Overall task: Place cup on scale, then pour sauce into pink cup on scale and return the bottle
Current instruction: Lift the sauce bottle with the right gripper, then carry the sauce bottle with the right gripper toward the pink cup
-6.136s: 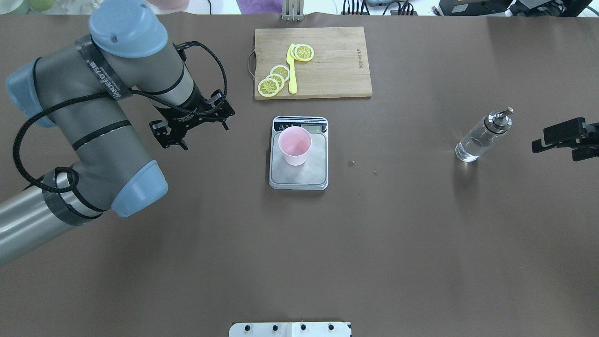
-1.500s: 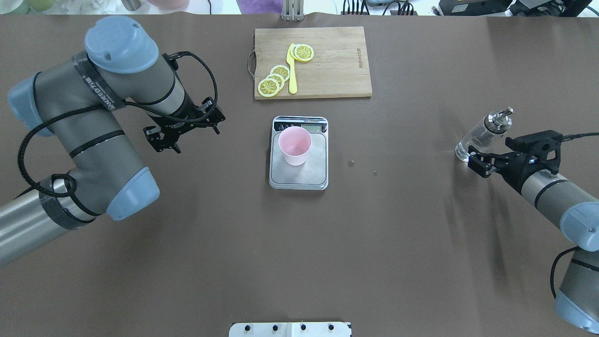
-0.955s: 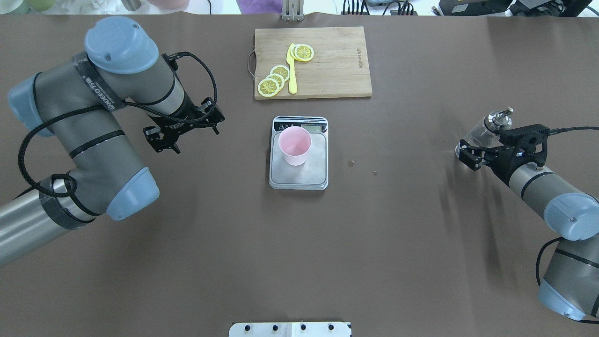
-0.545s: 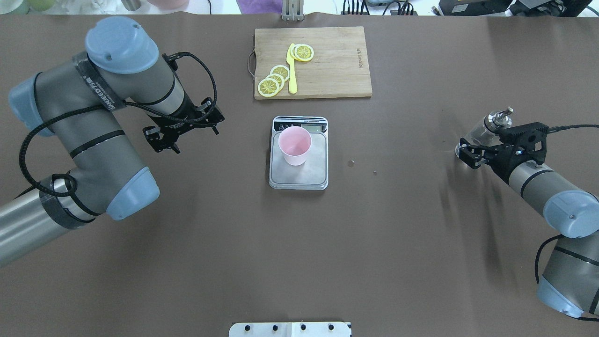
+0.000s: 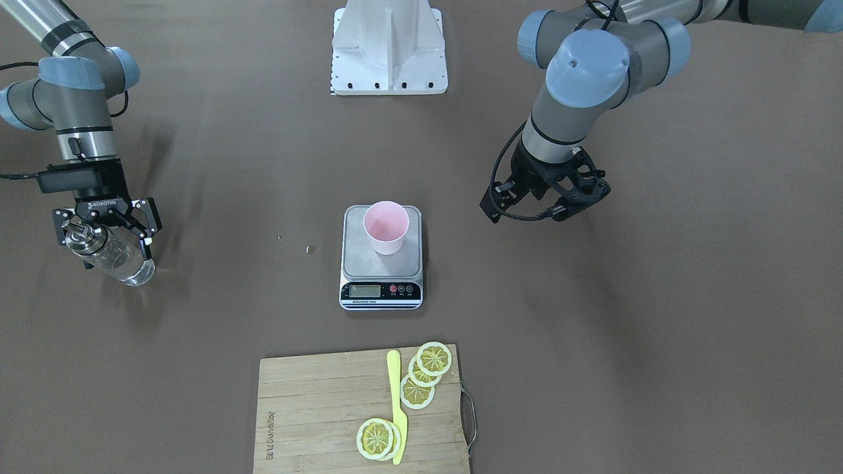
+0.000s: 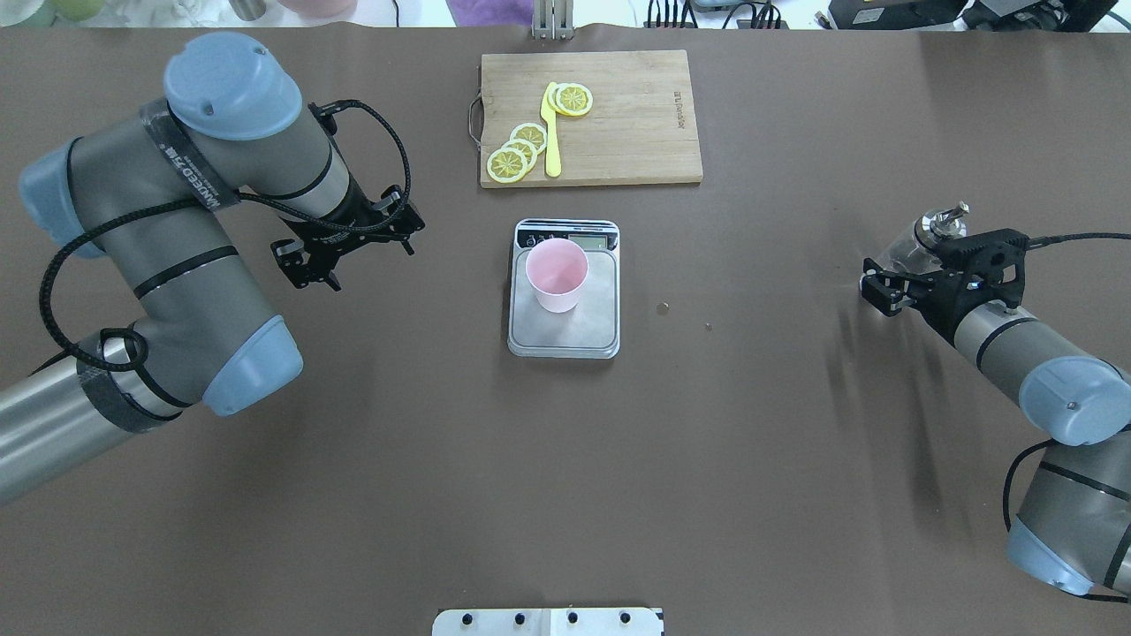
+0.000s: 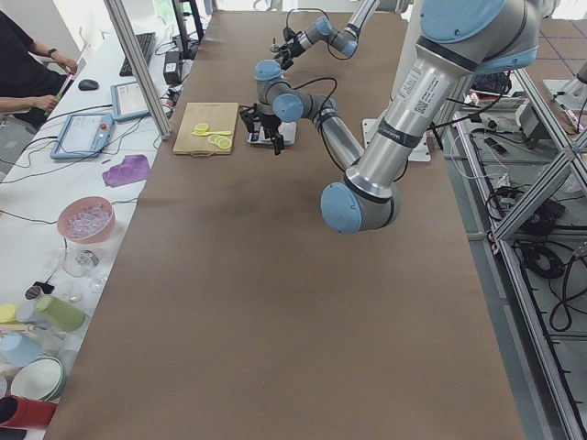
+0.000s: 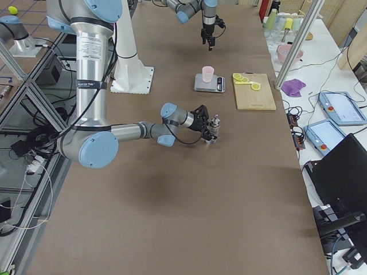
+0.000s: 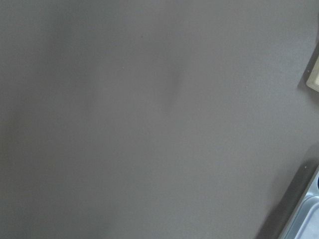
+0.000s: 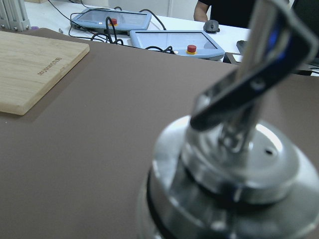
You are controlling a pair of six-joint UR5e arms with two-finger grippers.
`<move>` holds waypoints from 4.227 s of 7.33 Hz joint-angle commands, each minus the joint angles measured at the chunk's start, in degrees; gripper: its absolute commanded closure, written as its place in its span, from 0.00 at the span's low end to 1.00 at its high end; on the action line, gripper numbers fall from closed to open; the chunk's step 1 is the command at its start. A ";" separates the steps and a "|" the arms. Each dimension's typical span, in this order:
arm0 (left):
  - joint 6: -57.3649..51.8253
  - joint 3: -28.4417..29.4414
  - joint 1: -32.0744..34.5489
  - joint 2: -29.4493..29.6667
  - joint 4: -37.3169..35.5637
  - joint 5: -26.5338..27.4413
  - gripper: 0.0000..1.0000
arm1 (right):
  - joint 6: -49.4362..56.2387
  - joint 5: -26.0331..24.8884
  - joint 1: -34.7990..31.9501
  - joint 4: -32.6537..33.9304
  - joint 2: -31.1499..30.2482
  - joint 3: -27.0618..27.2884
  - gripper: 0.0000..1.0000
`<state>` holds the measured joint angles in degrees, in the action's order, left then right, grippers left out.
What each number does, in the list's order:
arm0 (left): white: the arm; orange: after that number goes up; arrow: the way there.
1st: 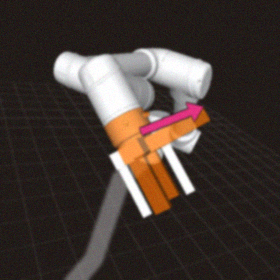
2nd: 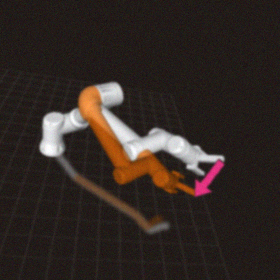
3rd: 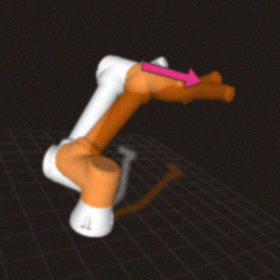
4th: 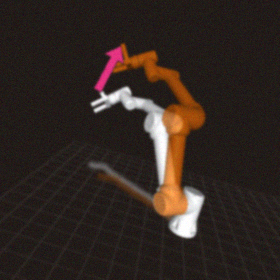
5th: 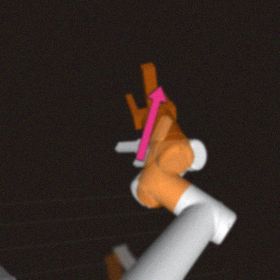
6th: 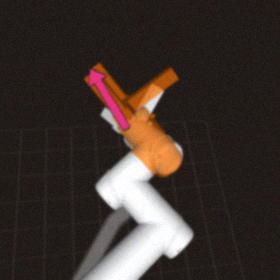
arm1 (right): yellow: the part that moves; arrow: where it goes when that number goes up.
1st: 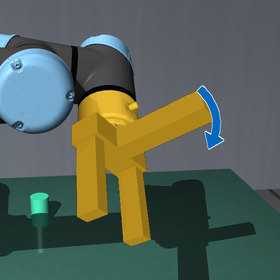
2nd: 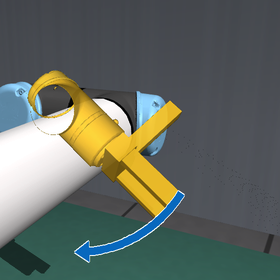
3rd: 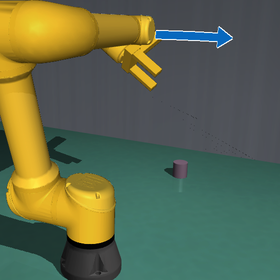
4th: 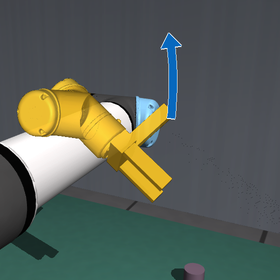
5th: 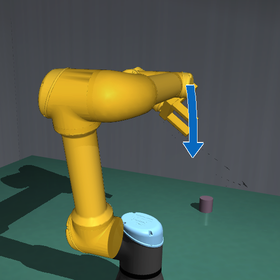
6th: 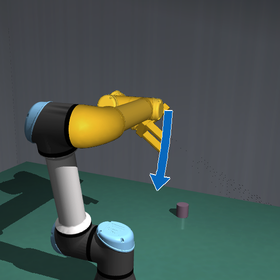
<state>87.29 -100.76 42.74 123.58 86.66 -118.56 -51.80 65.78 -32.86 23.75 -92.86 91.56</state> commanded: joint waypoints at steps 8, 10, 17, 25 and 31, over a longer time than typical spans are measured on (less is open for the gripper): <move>-0.01 0.21 0.06 -0.01 0.00 0.00 0.01 | 0.03 0.31 -0.62 -0.63 0.49 -0.16 0.93; -0.01 0.21 -0.02 -0.01 0.00 0.00 0.01 | 0.12 5.29 -3.50 -1.95 0.49 1.59 1.00; -0.28 0.21 0.15 0.08 0.09 0.00 0.01 | 0.47 12.38 -9.33 26.13 3.90 21.20 1.00; -0.54 0.74 0.42 -0.53 1.05 0.00 0.01 | -0.05 -11.38 9.04 67.40 21.58 29.81 1.00; -3.70 0.74 1.38 -1.23 1.49 -0.09 0.01 | 0.82 -15.56 11.42 68.18 23.52 28.33 1.00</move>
<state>84.38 -100.02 43.92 122.65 88.15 -118.62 -51.14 53.39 -21.72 91.52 -68.64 120.80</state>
